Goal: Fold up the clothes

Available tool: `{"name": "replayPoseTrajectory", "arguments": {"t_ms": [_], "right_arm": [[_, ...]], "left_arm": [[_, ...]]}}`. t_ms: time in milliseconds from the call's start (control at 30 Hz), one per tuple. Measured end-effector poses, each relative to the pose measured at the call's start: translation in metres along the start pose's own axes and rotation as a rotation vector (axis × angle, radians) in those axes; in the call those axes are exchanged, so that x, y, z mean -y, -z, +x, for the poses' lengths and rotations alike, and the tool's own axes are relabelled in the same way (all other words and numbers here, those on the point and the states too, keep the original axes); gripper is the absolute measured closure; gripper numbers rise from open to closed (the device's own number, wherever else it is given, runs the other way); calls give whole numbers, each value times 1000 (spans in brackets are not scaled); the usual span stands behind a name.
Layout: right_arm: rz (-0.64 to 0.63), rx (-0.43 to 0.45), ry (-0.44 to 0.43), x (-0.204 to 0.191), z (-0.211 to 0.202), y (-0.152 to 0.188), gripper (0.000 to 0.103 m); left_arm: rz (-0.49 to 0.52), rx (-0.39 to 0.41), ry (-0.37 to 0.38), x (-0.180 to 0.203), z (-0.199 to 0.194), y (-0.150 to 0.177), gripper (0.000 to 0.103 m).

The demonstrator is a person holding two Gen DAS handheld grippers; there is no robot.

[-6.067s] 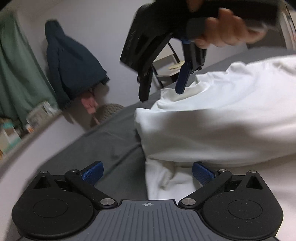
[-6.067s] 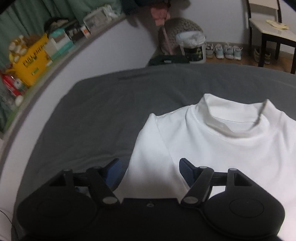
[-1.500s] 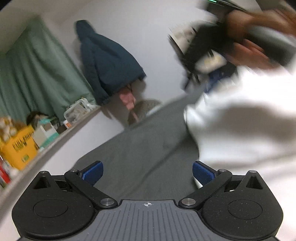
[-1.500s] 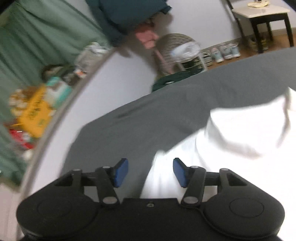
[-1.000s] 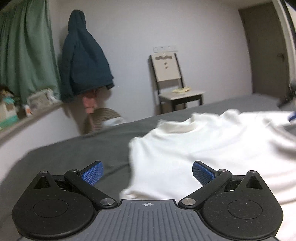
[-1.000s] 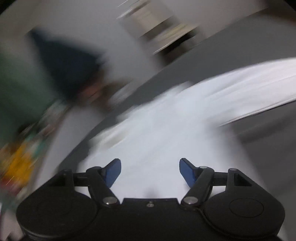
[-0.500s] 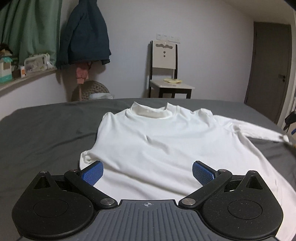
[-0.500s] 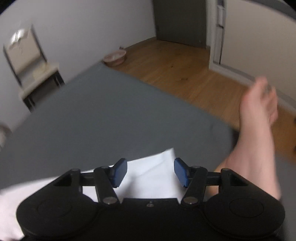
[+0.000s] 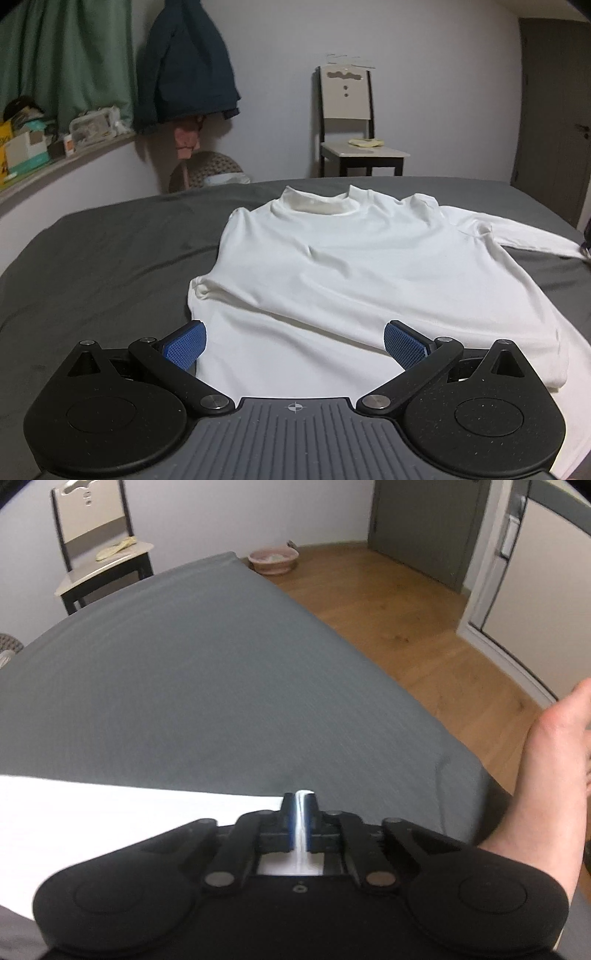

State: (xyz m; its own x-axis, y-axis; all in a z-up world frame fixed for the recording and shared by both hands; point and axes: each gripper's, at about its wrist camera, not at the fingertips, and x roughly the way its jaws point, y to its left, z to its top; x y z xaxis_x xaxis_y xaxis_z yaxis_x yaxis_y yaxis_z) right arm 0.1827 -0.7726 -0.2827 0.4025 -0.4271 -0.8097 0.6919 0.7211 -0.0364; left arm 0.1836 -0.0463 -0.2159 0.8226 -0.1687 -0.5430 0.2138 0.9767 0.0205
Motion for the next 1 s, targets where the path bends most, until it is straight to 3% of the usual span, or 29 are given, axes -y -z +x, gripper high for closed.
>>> {"name": "replayPoseTrajectory", "arguments": {"t_ms": [67, 267, 433, 600, 667, 767, 900, 967, 1000], "right_arm": [[-6, 55, -33, -6, -16, 1, 99], [11, 284, -376, -58, -143, -14, 99], [-65, 371, -721, -165, -278, -19, 99], [-270, 338, -1018, -283, -366, 48, 99], [-365, 297, -1084, -321, -379, 97, 99], [-423, 179, -1116, -358, -364, 174, 99], [-388, 42, -1135, -383, -330, 246, 99], [-368, 34, -1144, -382, -323, 262, 99], [-362, 36, -1158, -382, -323, 269, 99]], "left_arm": [[-17, 4, 3, -2, -2, 1, 0], [-114, -10, 40, -14, -3, 10, 0], [-214, -21, 119, -33, -3, 17, 0], [-313, -35, 212, -54, -4, 23, 0], [-404, -28, 264, -72, -4, 23, 0], [-510, -45, 360, -98, 0, 25, 0], [-417, -49, 447, -95, 4, 26, 0], [-364, -37, 503, -89, 3, 25, 0], [-395, -40, 528, -93, 6, 25, 0]]}}
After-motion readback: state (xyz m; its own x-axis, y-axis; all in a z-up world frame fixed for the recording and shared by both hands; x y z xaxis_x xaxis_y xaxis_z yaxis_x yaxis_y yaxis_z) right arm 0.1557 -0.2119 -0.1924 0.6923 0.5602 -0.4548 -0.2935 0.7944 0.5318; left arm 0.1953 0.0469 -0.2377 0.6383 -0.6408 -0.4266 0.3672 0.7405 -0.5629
